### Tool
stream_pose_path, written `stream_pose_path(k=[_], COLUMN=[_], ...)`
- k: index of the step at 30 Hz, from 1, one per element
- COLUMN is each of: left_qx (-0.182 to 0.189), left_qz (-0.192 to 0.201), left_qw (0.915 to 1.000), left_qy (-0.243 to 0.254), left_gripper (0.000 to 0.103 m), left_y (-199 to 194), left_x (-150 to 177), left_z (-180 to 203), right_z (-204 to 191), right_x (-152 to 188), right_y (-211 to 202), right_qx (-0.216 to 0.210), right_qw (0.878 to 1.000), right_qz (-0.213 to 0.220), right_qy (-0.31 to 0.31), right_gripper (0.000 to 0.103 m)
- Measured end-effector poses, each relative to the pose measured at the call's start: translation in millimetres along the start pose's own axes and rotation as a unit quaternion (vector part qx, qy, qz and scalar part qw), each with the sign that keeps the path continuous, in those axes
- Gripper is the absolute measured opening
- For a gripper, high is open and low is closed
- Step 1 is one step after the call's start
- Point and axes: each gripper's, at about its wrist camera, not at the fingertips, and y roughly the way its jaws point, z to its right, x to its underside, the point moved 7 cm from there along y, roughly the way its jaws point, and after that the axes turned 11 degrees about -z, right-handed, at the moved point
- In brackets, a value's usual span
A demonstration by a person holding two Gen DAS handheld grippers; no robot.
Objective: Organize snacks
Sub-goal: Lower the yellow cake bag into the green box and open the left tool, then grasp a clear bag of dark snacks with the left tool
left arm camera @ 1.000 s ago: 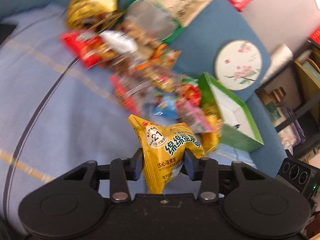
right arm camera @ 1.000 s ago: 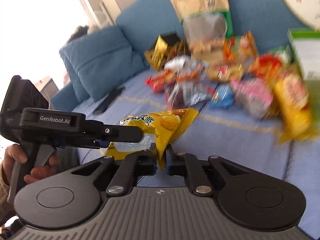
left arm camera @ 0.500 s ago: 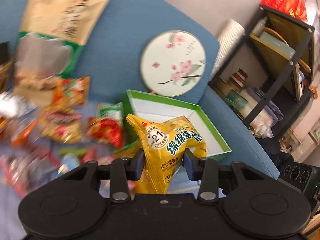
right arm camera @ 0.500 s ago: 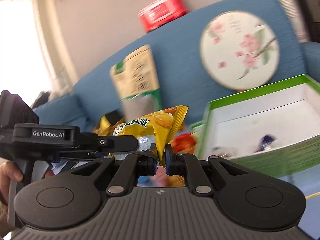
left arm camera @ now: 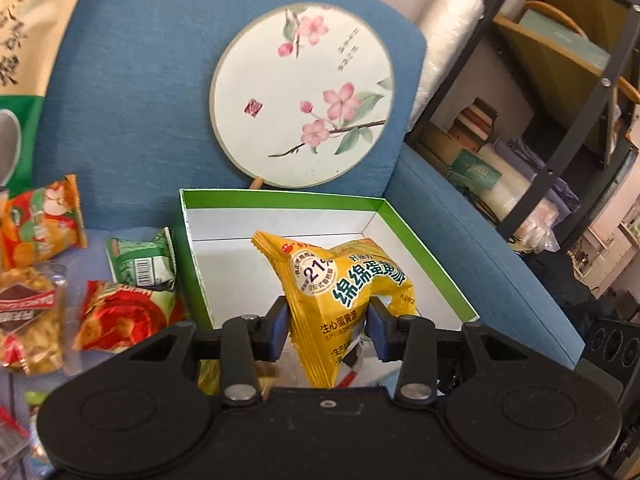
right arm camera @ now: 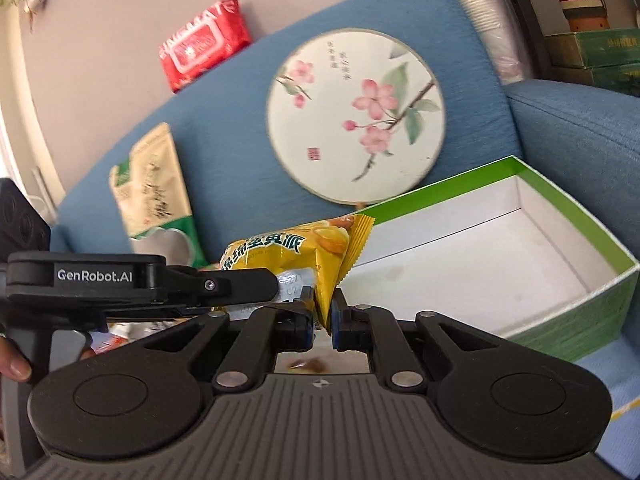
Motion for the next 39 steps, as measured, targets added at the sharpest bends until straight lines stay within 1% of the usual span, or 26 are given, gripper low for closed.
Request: stream_pose_path(k=[1, 2, 3, 4, 5, 6, 7, 8, 9, 11, 12, 15, 18, 22, 24, 26, 29, 32, 33, 34, 36, 37, 39], left_qx=[0.0, -0.003, -0.008, -0.02, -0.031, -0.042, -0.055, -0.066, -0.069, -0.067, -0.072, -0.078, -0.094, -0.11, -0.106, -0.102, -0.096, -0.082, -0.085, -0.09, -0.099, -0.109, -0.143], left_qz=[-0.002, -0.003, -0.002, 0.001, 0.005, 0.01, 0.025, 0.042, 0.056, 0.06, 0.061, 0.085, 0.102, 0.113, 0.117, 0.122, 0.116, 0.08, 0.07, 0.069, 0.075, 0.076, 0.078], left_qw=[1.0, 1.0, 1.0, 0.9998, 0.9994, 0.999, 0.9981, 0.997, 0.9961, 0.9959, 0.9955, 0.9933, 0.99, 0.9866, 0.9859, 0.9844, 0.9841, 0.9868, 0.987, 0.9865, 0.9862, 0.9856, 0.983], left_qy=[-0.002, -0.001, 0.002, 0.008, 0.014, 0.015, 0.011, 0.005, 0.003, 0.005, 0.003, -0.005, -0.023, -0.041, -0.056, -0.074, -0.095, -0.114, -0.117, -0.118, -0.11, -0.105, -0.085], left_gripper=[0.022, 0.025, 0.034, 0.044, 0.083, 0.103, 0.103, 0.103, 0.103, 0.103, 0.103, 0.103, 0.103, 0.103, 0.103, 0.103, 0.103, 0.103, 0.103, 0.103, 0.103, 0.103, 0.103], left_y=[4.2, 8.6, 11.7, 14.2, 14.9, 13.0, 6.8, -1.9, -14.3, -36.4, -48.2, -91.9, -127.0, -151.6, -155.8, -156.3, -154.1, -147.7, -147.3, -149.0, -153.2, -153.9, -153.5], left_x=[-1.9, -3.5, -4.9, -5.9, -5.9, -5.4, -4.3, -2.8, 0.4, 8.9, 13.6, 34.5, 52.9, 68.7, 74.4, 79.5, 90.0, 96.2, 96.5, 96.9, 100.3, 102.5, 106.3], left_z=[-1.2, -2.5, -3.4, -5.0, -6.9, -9.5, -12.6, -15.9, -18.8, -23.0, -25.6, -38.1, -57.7, -87.0, -105.6, -123.6, -147.5, -161.0, -163.3, -165.0, -166.4, -167.8, -171.1], right_z=[2.2, 4.3, 6.3, 7.6, 8.9, 10.0, 10.3, 8.2, 3.8, -4.9, -9.2, -23.6, -45.5, -75.8, -91.5, -105.2, -129.0, -154.0, -161.8, -167.5, -175.0, -177.5, -180.8], right_x=[-1.3, -1.9, -2.2, -1.0, 0.2, 3.4, 4.1, 3.5, 1.4, -1.8, -0.6, 9.6, 17.1, 29.9, 39.6, 49.8, 67.1, 83.7, 89.0, 93.2, 100.5, 103.9, 110.8], right_y=[3.1, 6.5, 9.6, 11.8, 16.1, 20.6, 22.0, 18.7, 11.5, -3.6, -11.6, -27.4, -29.8, -20.7, -15.5, -11.7, -3.9, 5.9, 9.8, 13.5, 19.9, 23.3, 30.3], right_qx=[0.005, 0.01, 0.016, 0.024, 0.038, 0.052, 0.066, 0.077, 0.077, 0.064, 0.059, 0.032, -0.004, -0.019, -0.03, -0.032, -0.048, -0.058, -0.064, -0.071, -0.082, -0.087, -0.089], right_qw=[1.0, 1.0, 1.0, 0.999, 0.999, 0.997, 0.996, 0.995, 0.995, 0.995, 0.995, 0.997, 0.997, 0.995, 0.992, 0.989, 0.982, 0.971, 0.968, 0.967, 0.966, 0.966, 0.964], right_qz=[-0.002, -0.003, -0.003, -0.004, -0.008, -0.02, -0.025, -0.017, 0.001, 0.03, 0.042, 0.058, 0.058, 0.039, 0.027, 0.024, 0.01, -0.012, -0.023, -0.034, -0.052, -0.059, -0.072], right_qy=[-0.004, -0.009, -0.015, -0.022, -0.031, -0.043, -0.05, -0.058, -0.067, -0.072, -0.065, -0.051, -0.057, -0.095, -0.122, -0.144, -0.183, -0.23, -0.24, -0.242, -0.24, -0.238, -0.239], right_gripper=[0.014, 0.015, 0.017, 0.031, 0.039, 0.068, 0.098, 0.102, 0.102, 0.103, 0.103, 0.103, 0.103, 0.103, 0.103, 0.103, 0.103, 0.103, 0.103, 0.103, 0.103, 0.103, 0.103])
